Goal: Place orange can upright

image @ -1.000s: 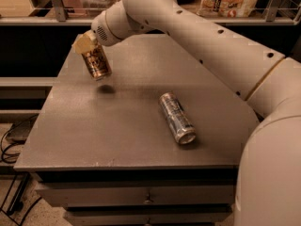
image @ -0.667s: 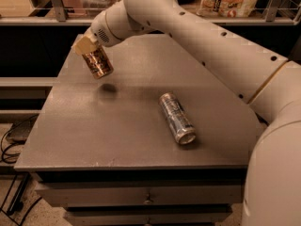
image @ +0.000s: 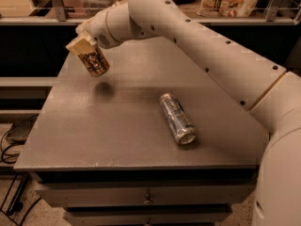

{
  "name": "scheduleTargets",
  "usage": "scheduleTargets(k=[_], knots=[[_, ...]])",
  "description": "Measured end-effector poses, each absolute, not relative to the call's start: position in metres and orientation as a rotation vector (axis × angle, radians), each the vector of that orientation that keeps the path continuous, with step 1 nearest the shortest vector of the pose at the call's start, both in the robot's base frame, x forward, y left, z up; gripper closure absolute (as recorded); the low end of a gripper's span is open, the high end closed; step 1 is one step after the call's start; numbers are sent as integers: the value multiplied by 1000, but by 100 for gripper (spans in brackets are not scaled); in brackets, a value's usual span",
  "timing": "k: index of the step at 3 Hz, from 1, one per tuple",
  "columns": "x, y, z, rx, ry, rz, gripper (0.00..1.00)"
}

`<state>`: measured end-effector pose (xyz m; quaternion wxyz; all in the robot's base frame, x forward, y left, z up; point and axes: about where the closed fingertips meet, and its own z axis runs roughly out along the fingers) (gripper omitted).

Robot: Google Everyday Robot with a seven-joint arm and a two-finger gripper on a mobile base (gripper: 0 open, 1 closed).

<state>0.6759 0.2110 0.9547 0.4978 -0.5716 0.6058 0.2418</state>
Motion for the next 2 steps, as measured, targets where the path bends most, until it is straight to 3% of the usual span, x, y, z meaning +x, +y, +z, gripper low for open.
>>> scheduleTargets(k=[2], knots=[[673,206,973,-1410,1329,500,100]])
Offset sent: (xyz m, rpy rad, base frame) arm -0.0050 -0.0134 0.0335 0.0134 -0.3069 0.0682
